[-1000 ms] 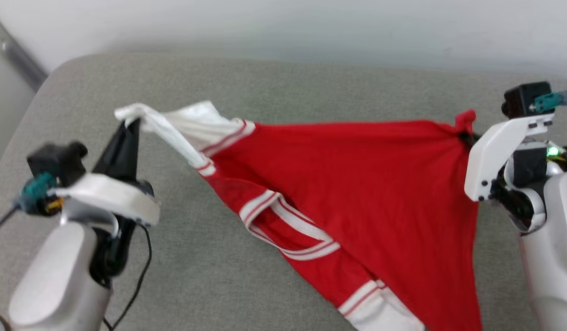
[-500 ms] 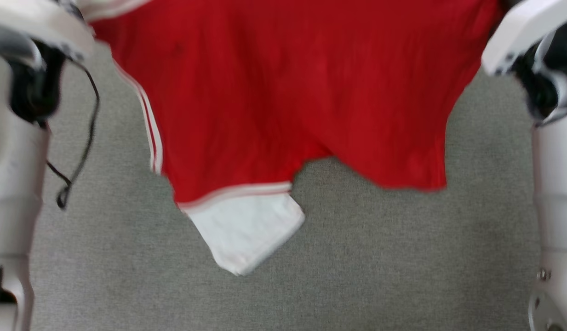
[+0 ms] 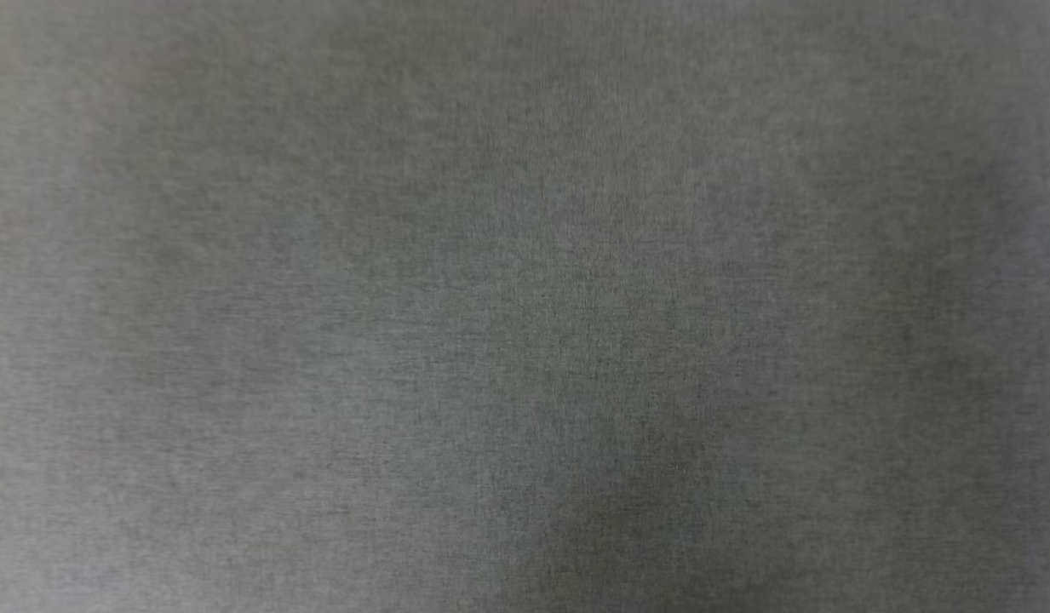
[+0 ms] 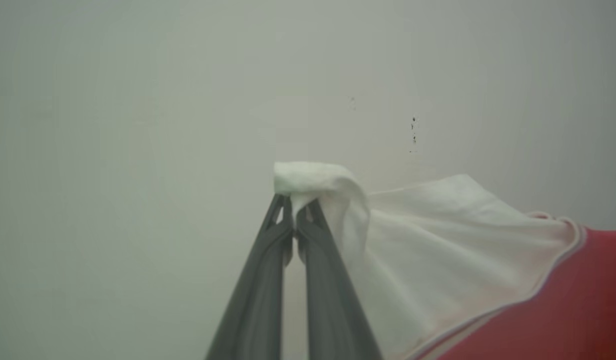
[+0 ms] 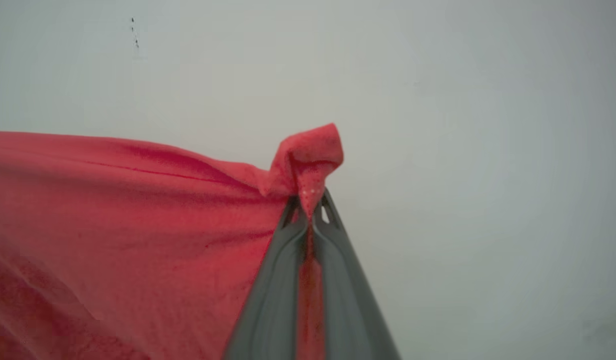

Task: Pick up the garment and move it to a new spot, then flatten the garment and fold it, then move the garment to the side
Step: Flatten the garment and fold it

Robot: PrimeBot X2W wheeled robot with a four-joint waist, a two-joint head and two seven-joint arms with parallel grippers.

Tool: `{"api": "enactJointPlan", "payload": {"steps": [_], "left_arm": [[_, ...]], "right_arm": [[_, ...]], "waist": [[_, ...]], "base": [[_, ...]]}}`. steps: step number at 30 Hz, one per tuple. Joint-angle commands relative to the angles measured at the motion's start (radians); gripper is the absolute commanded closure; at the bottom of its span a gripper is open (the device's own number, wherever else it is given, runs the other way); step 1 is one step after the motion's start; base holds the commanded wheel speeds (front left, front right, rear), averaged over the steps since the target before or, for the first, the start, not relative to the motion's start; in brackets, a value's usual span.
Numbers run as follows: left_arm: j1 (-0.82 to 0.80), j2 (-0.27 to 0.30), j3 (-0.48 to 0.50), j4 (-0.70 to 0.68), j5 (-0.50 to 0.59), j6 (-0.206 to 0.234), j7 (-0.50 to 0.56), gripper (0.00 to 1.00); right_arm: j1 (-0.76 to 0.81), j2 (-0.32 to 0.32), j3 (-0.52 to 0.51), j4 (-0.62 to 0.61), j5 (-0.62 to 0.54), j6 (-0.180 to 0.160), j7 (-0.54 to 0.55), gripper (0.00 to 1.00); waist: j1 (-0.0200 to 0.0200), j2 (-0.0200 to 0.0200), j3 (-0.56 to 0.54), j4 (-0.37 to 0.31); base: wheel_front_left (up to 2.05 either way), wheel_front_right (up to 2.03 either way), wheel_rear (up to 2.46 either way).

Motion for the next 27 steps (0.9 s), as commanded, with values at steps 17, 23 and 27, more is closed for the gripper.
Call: {"api": "enactJointPlan", "payload": {"steps": [17, 23, 27], "left_arm": [[-0.020, -0.061, -0.023, 0.160, -0.077, -0.050, -0.055, 1.00], [0.118, -0.095, -0.050, 0.183, -0.149, -0.058, -0.069, 1.00], [0.293, -0.095, -0.103, 0.143, -0.220, -0.058, -0.063, 1.00]], "right_arm": [[-0.116, 0.021, 0.037, 0.236, -0.049, -0.002, -0.100, 1.00], [-0.011, 0.017, 0.096, 0.325, -0.018, -0.001, -0.137, 1.00], [0.136, -0.001, 0.150, 0.363, 0.027, -0.001, -0.166, 1.00]], "waist": [[-0.0003, 0.0000, 0.193, 0.010], [-0.0003, 0.0000, 0.120, 0.022], [-0.0003, 0.0000, 0.024, 0.029]], "base": [[0.00, 0.00, 0.00], [0.00, 0.00, 0.00], [0.00, 0.00, 0.00]]}}
